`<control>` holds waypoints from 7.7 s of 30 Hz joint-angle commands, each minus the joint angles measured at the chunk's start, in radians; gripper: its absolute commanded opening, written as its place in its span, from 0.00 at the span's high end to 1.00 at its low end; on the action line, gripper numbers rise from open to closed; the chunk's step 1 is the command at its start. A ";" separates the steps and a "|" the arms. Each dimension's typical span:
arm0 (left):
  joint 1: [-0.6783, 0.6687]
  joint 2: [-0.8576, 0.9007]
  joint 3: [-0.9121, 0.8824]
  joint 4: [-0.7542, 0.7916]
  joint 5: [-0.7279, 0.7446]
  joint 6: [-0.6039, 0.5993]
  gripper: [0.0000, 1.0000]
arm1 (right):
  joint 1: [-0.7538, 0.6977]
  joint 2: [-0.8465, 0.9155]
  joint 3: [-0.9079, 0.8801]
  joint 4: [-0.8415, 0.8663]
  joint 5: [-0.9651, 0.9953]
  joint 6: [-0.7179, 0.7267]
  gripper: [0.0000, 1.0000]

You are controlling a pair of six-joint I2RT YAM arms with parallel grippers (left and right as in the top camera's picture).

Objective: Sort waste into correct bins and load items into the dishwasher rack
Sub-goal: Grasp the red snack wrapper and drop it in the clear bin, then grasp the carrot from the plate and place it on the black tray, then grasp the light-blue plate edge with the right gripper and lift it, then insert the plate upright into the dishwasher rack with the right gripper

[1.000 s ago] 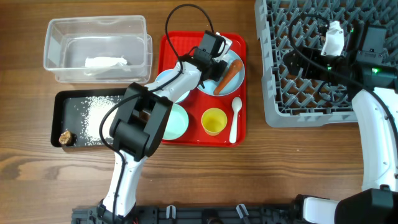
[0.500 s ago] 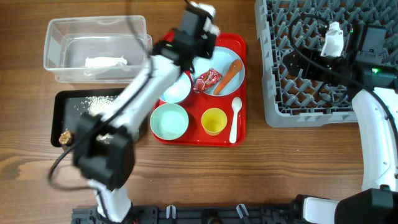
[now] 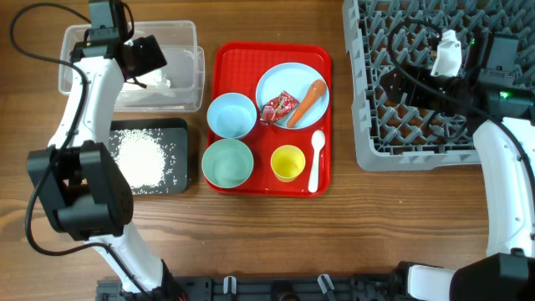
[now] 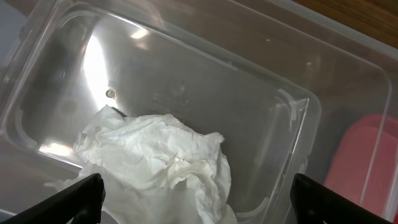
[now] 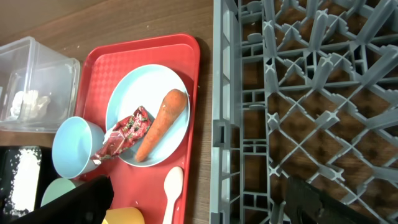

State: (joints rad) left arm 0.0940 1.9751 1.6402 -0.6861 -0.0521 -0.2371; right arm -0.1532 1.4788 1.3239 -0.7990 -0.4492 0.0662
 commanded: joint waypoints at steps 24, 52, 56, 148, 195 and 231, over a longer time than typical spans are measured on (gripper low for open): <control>-0.564 0.094 0.000 -0.249 0.254 0.489 0.37 | 0.000 -0.013 0.011 -0.009 -0.016 -0.014 0.09; -0.233 -0.174 0.066 -0.145 0.151 0.197 0.96 | 0.000 -0.013 0.011 0.002 -0.016 -0.014 0.09; -0.069 -0.126 0.065 -0.179 0.151 0.195 0.96 | 0.000 -0.013 0.011 0.005 -0.016 -0.014 0.09; 0.067 -0.469 -0.791 0.066 0.029 -0.456 0.59 | 0.000 -0.013 0.011 -0.002 0.002 -0.010 0.06; -0.210 -0.658 -0.425 -0.146 -0.103 -0.167 0.00 | 0.473 0.610 0.010 0.486 0.499 0.274 0.91; -0.210 -0.658 -0.425 -0.146 -0.103 -0.167 0.00 | -0.177 0.426 0.039 1.206 1.091 -0.896 0.96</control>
State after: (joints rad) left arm -0.1158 1.3128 1.2129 -0.8341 -0.1383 -0.3985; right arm -0.3351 1.8507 1.3506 0.3981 0.6563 -0.8211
